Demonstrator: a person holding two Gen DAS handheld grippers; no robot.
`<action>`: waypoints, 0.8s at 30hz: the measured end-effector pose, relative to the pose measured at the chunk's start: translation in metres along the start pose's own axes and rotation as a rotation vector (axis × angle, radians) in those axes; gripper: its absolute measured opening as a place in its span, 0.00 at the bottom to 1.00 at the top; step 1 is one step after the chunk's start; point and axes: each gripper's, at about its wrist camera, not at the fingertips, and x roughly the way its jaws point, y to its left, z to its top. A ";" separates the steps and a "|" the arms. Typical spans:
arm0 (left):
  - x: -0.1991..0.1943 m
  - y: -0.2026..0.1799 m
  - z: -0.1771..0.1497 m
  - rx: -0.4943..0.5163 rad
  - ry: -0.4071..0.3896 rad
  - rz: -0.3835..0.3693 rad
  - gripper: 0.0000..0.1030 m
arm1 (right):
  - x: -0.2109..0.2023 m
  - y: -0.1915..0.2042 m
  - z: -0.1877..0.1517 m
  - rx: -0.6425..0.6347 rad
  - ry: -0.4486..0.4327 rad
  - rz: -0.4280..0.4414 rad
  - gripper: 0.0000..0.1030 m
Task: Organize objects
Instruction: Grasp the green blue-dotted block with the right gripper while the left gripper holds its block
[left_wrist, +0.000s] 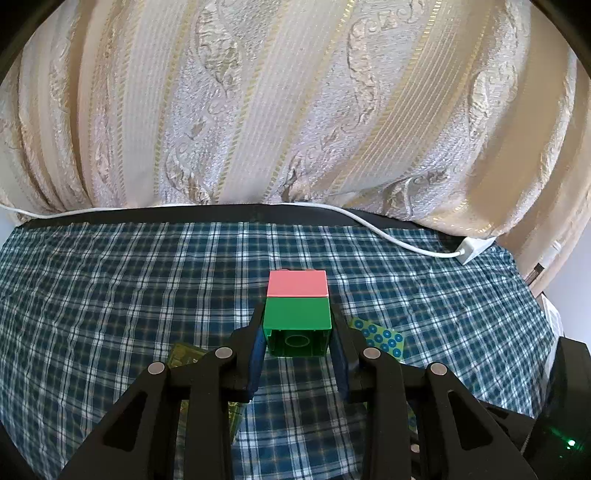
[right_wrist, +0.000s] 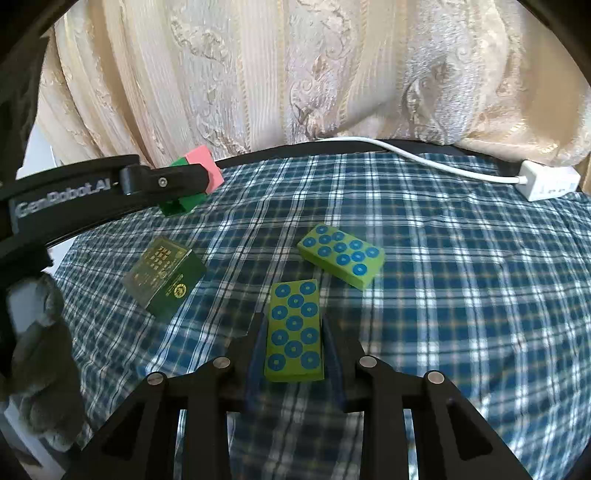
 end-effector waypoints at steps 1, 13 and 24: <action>-0.001 -0.001 0.000 0.003 -0.002 -0.003 0.31 | -0.005 -0.001 -0.002 0.003 -0.005 0.000 0.31; -0.014 -0.022 -0.003 0.048 -0.020 -0.037 0.31 | -0.049 -0.027 -0.026 0.083 -0.053 -0.017 0.31; -0.025 -0.048 -0.010 0.109 -0.030 -0.080 0.31 | -0.094 -0.059 -0.053 0.164 -0.105 -0.074 0.31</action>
